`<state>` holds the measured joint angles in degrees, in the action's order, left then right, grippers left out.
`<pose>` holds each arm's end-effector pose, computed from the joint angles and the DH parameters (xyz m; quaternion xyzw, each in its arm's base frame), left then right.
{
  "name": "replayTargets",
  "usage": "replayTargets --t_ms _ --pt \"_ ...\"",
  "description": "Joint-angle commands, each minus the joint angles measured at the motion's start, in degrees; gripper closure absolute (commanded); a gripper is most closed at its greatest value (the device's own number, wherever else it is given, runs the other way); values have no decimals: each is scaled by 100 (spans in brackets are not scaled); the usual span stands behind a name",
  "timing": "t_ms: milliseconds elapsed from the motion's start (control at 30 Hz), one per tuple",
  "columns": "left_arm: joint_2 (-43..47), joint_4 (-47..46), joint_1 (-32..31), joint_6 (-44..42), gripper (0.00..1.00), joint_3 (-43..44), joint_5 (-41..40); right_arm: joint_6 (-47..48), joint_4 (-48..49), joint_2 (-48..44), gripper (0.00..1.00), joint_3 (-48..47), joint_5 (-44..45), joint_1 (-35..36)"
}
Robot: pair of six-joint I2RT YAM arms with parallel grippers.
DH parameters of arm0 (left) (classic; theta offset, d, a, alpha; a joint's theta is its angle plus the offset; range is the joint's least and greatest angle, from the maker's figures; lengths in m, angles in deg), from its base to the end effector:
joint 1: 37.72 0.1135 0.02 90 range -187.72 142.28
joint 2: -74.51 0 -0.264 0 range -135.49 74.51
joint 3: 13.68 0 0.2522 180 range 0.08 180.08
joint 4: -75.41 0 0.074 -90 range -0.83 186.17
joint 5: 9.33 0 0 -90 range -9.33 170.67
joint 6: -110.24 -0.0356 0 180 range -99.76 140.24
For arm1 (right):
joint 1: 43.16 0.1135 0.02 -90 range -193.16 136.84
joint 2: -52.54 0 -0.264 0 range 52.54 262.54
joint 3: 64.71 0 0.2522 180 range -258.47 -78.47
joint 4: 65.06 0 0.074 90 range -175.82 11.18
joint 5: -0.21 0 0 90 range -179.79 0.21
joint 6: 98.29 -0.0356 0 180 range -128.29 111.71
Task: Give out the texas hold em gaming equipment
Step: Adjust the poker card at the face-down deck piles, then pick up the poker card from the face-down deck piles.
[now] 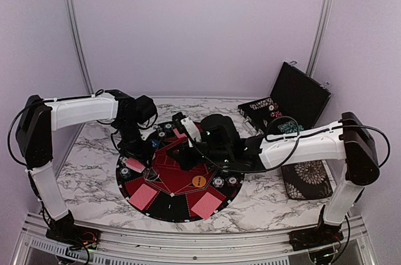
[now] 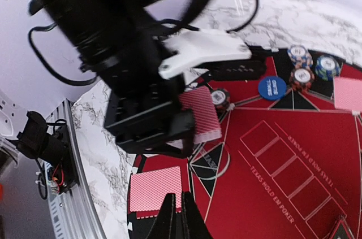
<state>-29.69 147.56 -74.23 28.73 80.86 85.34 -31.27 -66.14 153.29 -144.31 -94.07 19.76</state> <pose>0.2788 -0.2100 0.2187 0.2441 0.9663 -0.0648 0.0504 0.1824 0.3625 0.2404 -0.3029 0.7726 0.4023 0.3867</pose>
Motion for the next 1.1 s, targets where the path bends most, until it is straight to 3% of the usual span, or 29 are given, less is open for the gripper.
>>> replayTargets --t_ms 0,233,467,1067 --pt "75 175 -159 -75 54 114 42 -1024 130 -204 95 303 -1496 -667" --pt "119 173 -480 -85 54 158 45 -2016 626 -45 85 479 -2751 -1376" --pt "182 207 -691 -93 54 212 79 -2731 974 350 59 383 -3279 -1702" --pt "347 304 -966 -207 54 435 172 -3417 1070 1453 55 -450 -4338 -1801"
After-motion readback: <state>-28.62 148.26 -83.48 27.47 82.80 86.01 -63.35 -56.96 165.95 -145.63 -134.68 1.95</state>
